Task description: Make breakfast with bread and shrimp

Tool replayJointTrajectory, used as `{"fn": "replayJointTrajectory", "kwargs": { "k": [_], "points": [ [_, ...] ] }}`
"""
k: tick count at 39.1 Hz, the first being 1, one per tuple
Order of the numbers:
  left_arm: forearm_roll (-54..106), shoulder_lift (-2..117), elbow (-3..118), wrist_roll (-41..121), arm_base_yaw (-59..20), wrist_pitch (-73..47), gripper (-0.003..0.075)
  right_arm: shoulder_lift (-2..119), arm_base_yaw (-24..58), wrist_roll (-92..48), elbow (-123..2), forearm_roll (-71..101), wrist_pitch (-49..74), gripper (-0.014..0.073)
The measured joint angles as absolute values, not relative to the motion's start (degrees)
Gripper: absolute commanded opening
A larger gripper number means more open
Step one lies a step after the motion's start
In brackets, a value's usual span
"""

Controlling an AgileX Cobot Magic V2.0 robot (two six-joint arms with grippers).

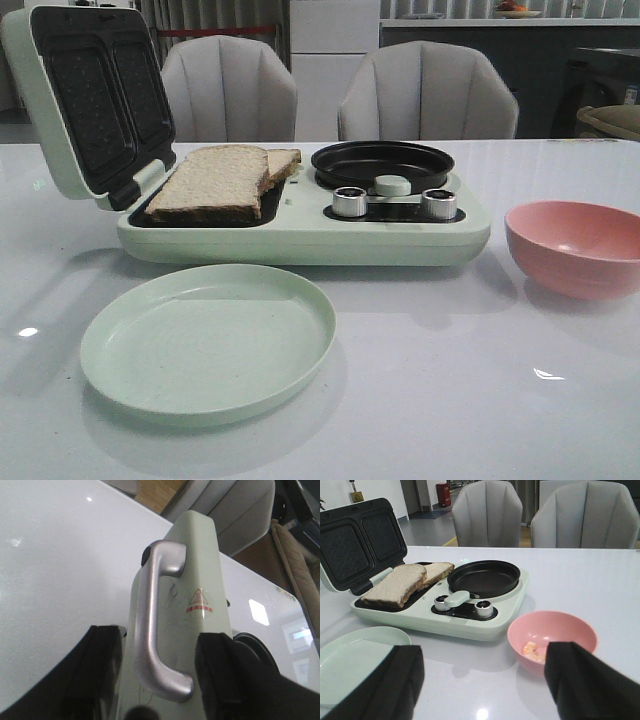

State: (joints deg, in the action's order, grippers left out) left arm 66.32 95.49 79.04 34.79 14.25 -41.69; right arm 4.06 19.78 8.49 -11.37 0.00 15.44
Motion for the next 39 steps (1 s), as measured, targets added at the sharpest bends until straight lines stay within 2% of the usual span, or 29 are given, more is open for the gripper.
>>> {"fn": "replayJointTrajectory", "kwargs": {
  "k": [10, 13, 23, 32, 39],
  "points": [
    [71.25, 100.55, 79.04, 38.27, 14.15, -42.08, 0.0402, 4.06, 19.78, 8.49, -11.37, 0.00, 15.44, 0.0600],
    [71.75, 101.41, 79.04, 39.37, 14.03, -42.20, 0.0376, 4.06, 19.78, 8.49, -11.37, 0.00, 15.47, 0.0600],
    [79.44, 104.26, 79.53, 45.03, 13.66, -46.22, 0.0103, 4.06, 19.78, 8.49, -11.37, 0.00, 15.47, 0.0600],
    [82.36, 105.48, 80.33, 47.04, 11.60, -45.88, 0.0118, 3.97, 19.78, 8.49, -11.37, 0.00, 15.56, 0.0600],
    [84.93, 105.36, 81.39, 48.84, 6.87, -45.49, 0.0117, 3.97, 19.78, 8.49, -11.37, 0.00, 15.56, 0.0600]
  ]
}}
